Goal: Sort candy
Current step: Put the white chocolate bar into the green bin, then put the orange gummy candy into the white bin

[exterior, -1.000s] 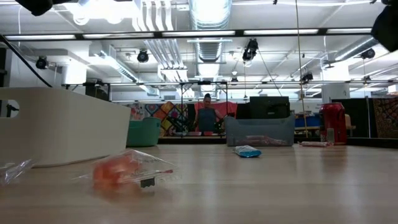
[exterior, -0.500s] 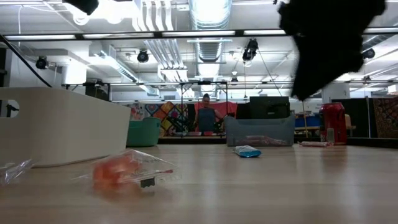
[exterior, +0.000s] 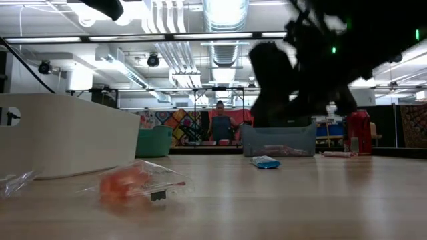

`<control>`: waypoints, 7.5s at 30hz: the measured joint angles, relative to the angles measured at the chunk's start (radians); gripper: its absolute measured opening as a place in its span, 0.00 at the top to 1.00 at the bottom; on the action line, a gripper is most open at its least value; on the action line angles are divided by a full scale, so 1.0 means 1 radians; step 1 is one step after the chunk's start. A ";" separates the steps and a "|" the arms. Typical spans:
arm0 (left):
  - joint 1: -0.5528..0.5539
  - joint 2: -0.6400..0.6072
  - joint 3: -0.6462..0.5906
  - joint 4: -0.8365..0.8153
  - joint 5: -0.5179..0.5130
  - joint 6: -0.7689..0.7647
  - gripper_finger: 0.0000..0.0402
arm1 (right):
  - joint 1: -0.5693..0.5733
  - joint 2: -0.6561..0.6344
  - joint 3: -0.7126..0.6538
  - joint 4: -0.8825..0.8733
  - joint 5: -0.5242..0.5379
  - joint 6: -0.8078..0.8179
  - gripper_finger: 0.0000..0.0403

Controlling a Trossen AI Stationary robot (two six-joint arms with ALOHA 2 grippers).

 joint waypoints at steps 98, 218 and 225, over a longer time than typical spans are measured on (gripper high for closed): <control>0.172 -0.534 -0.715 1.097 -0.163 0.522 1.00 | 0.055 -0.179 -0.537 0.995 -0.211 -0.876 0.42; 0.115 -0.760 -0.654 0.758 -0.352 0.385 1.00 | -0.675 0.143 0.012 1.073 -1.438 -1.345 0.56; 0.115 -0.720 -0.654 0.787 -0.352 0.384 1.00 | -0.594 0.147 -0.184 1.344 -1.329 -1.357 0.59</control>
